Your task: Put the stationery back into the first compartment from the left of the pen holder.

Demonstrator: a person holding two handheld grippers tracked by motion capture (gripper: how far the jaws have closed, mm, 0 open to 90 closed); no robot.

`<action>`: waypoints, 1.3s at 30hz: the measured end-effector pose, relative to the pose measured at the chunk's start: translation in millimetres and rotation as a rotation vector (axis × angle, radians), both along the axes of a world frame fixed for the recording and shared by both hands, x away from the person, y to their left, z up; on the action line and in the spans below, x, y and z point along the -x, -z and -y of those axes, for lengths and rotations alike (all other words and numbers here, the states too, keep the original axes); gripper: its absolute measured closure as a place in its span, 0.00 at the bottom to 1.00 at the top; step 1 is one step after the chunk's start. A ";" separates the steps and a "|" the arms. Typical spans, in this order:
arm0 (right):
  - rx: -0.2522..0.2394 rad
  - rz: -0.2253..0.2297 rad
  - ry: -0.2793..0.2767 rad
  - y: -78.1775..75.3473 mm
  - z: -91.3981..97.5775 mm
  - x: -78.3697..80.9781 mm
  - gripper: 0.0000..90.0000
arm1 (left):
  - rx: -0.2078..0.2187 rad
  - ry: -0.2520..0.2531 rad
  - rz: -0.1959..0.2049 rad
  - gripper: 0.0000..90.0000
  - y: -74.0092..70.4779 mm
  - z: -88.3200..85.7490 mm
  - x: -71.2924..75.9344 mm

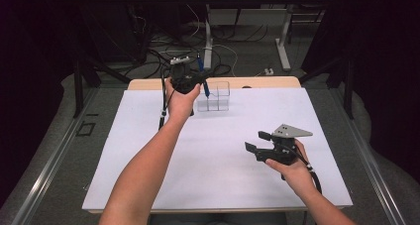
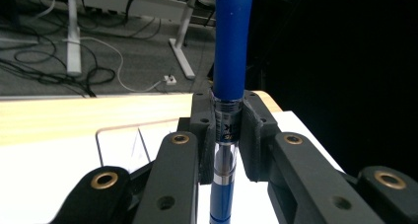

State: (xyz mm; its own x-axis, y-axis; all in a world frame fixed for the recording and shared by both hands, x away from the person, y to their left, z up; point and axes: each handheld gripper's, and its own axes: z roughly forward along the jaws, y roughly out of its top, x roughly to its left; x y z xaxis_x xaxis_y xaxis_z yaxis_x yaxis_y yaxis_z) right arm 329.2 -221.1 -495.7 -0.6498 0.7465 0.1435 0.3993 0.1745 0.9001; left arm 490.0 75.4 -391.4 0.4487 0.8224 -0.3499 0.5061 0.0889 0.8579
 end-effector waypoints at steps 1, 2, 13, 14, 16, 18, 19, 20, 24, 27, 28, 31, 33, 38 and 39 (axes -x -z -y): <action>0.002 -0.003 -0.002 1.4 0.4 0.2 0.31 | -0.003 -0.001 0.006 0.87 -1.0 1.0 -1.8; 0.005 -0.018 -0.001 2.4 1.1 1.2 0.31 | -0.014 -0.002 0.012 0.88 -2.1 1.6 -4.0; 0.012 -0.029 0.027 16.6 11.5 3.2 0.30 | -0.063 -0.049 0.075 0.87 -7.8 8.6 -26.8; 0.017 -0.029 0.022 16.9 11.7 3.0 0.30 | -0.066 -0.056 0.079 0.87 -7.5 9.0 -27.9; 0.008 -0.040 0.026 17.3 10.9 3.5 0.30 | -0.071 -0.056 0.093 0.87 -6.5 8.6 -30.7; 0.007 -0.025 0.027 18.0 10.7 2.7 0.29 | -0.088 -0.053 0.111 0.87 -4.4 7.8 -34.0; 0.005 -0.025 0.030 18.0 10.4 2.9 0.29 | -0.098 -0.054 0.110 0.87 -3.0 7.0 -35.6; 0.003 -0.026 0.030 18.0 10.4 3.1 0.28 | -0.100 -0.055 0.108 0.87 -1.3 6.3 -37.3; -0.011 -0.034 0.038 19.2 10.1 3.0 0.28 | -0.112 -0.072 0.106 0.88 5.9 4.3 -43.7; 0.002 -0.036 0.034 19.7 11.5 2.1 0.27 | -0.122 -0.083 0.106 0.88 11.4 4.4 -48.0; -0.004 -0.035 0.031 20.3 11.5 1.9 0.27 | -0.123 -0.082 0.108 0.88 13.1 4.2 -49.3; -0.005 -0.052 0.034 20.9 11.3 2.3 0.26 | -0.134 -0.093 0.111 0.88 18.2 5.0 -51.8; -0.009 -0.050 0.035 21.7 11.1 2.0 0.26 | -0.144 -0.097 0.110 0.88 21.7 5.4 -53.5; 0.031 -0.076 0.045 21.6 11.9 2.1 0.25 | -0.153 -0.117 0.108 0.88 31.0 6.1 -56.1; 0.039 -0.085 0.046 21.5 12.0 2.5 0.25 | -0.154 -0.119 0.106 0.88 33.0 5.8 -56.6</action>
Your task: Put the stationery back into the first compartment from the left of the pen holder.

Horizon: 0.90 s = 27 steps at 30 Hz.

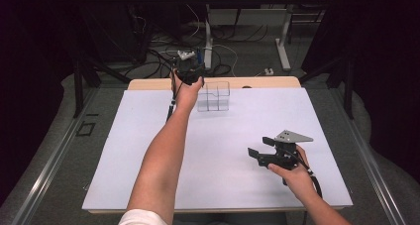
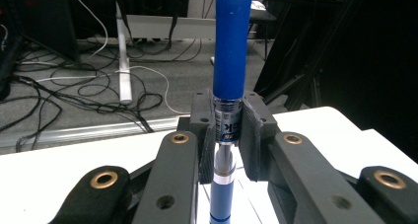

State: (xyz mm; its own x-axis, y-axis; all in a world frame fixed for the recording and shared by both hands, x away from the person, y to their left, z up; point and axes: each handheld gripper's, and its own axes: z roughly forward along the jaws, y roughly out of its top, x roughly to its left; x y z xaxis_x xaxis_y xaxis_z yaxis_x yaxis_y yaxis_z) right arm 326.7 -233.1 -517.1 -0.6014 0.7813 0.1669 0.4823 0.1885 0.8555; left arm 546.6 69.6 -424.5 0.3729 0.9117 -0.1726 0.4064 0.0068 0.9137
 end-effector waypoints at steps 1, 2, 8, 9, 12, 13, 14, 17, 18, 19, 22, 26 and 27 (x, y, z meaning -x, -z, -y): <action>-0.040 0.022 -0.016 2.4 -1.0 -1.4 0.25 | -0.002 -0.003 -0.005 0.87 2.3 -0.2 -0.5; -0.048 0.039 -0.015 3.7 -1.5 -2.3 0.25 | -0.007 -0.005 -0.002 0.88 4.9 -0.6 -1.2; -0.062 0.032 -0.011 4.0 -2.3 -2.2 0.23 | -0.017 -0.027 -0.015 0.88 19.6 -3.8 -4.2; -0.057 0.040 -0.015 4.5 -1.9 -3.1 0.23 | -0.014 -0.030 -0.018 0.87 21.7 -4.0 -4.4; -0.048 0.025 -0.014 4.0 -2.0 -2.8 0.23 | -0.027 -0.030 -0.035 0.87 28.3 -5.1 -5.1; -0.046 0.027 -0.015 4.2 -1.9 -3.0 0.23 | -0.036 -0.030 -0.044 0.87 30.2 -5.4 -5.0; -0.062 0.034 -0.011 5.0 -2.8 -3.1 0.23 | -0.038 -0.032 -0.050 0.87 32.4 -5.5 -5.1; -0.061 0.027 -0.009 5.1 -3.4 -2.8 0.23 | -0.048 -0.022 -0.072 0.87 34.3 -5.7 -4.7; -0.060 0.028 -0.011 5.2 -3.4 -2.9 0.23 | -0.048 -0.020 -0.068 0.86 34.1 -5.7 -4.6; -0.062 0.027 -0.010 5.2 -3.6 -2.7 0.23 | -0.050 -0.017 -0.066 0.84 33.5 -5.7 -4.3; -0.064 0.025 -0.014 5.6 -3.4 -3.1 0.23 | -0.054 -0.013 -0.063 0.78 30.9 -7.3 -2.1; -0.058 0.030 -0.013 5.2 -1.8 -3.5 0.22 | -0.031 0.003 -0.061 0.60 29.5 -11.9 5.2; -0.061 0.041 -0.014 5.5 -0.8 -4.2 0.22 | -0.022 0.008 -0.072 0.55 30.5 -13.1 6.9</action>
